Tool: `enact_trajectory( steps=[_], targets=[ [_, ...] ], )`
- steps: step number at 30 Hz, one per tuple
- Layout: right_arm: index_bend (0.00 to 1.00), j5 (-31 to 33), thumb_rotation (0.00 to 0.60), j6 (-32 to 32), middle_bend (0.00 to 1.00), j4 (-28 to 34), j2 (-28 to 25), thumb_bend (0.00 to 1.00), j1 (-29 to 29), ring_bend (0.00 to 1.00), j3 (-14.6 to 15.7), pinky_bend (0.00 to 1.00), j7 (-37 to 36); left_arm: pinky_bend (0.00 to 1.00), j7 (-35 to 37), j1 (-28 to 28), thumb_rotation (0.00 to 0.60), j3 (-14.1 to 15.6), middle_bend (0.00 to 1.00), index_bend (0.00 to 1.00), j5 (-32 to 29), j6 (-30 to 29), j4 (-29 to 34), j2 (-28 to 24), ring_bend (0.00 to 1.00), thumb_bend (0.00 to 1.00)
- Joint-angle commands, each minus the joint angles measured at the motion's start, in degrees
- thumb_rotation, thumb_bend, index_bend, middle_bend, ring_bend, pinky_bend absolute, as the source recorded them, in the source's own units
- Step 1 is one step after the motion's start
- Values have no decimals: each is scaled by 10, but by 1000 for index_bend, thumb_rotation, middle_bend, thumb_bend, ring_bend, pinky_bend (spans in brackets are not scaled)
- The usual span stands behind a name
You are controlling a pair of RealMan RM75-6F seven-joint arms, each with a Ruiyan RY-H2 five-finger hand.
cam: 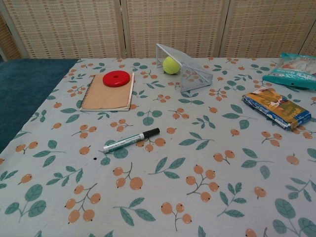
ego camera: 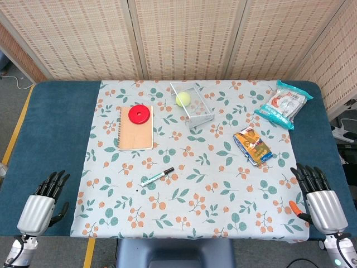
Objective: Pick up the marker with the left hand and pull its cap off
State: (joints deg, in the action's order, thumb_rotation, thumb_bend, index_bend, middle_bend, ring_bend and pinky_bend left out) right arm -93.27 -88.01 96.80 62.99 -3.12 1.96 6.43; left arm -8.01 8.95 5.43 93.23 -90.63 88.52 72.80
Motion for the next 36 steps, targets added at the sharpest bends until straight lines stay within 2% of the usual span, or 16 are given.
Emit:
enact_trajectory(
  steps=[1,2,3,5,7,11,13,18,22,28,36],
  targets=[
    [0,-2,600,0,0,1,2,179,0,0,0,0,4,239,7,3,600,7,20,1,28,3,-1,12,22,438],
    [0,-4,600,0,0,0,3,180,1,0,0,0,6,263,7,5,600,9,34,7,41,4,-3,21,46,439],
    [0,-5,600,-1,0,0,3,180,1,0,0,0,7,328,5,7,600,12,66,29,54,5,-5,32,109,439],
    [0,-6,600,0,0,0,6,180,2,0,1,0,11,488,-13,17,600,10,131,87,81,14,-14,67,252,439],
    [0,-8,600,4,0,-1,9,180,2,0,2,0,15,645,-57,36,600,1,185,130,88,51,-28,102,399,439],
    [0,-7,600,8,0,-4,13,180,2,0,1,0,21,782,-166,74,600,-29,195,142,54,144,-15,150,574,439],
    [0,-6,600,9,0,-5,15,180,2,0,0,0,24,819,-211,90,600,-47,211,159,31,179,-9,177,625,439],
    [0,-1,600,14,0,-8,19,180,2,0,-2,0,32,866,-280,119,600,-78,262,202,-8,227,-11,239,685,438],
    [0,2,600,21,0,-10,21,180,1,0,-2,0,37,883,-330,142,600,-99,292,216,-36,253,-40,292,709,438],
    [0,6,600,28,0,-7,19,180,1,0,-2,0,36,896,-396,171,600,-125,305,225,-55,259,-95,356,722,435],
    [0,15,600,27,0,-5,11,180,2,0,-8,0,26,906,-456,203,600,-137,348,271,-69,264,-173,412,732,434]
  ],
)
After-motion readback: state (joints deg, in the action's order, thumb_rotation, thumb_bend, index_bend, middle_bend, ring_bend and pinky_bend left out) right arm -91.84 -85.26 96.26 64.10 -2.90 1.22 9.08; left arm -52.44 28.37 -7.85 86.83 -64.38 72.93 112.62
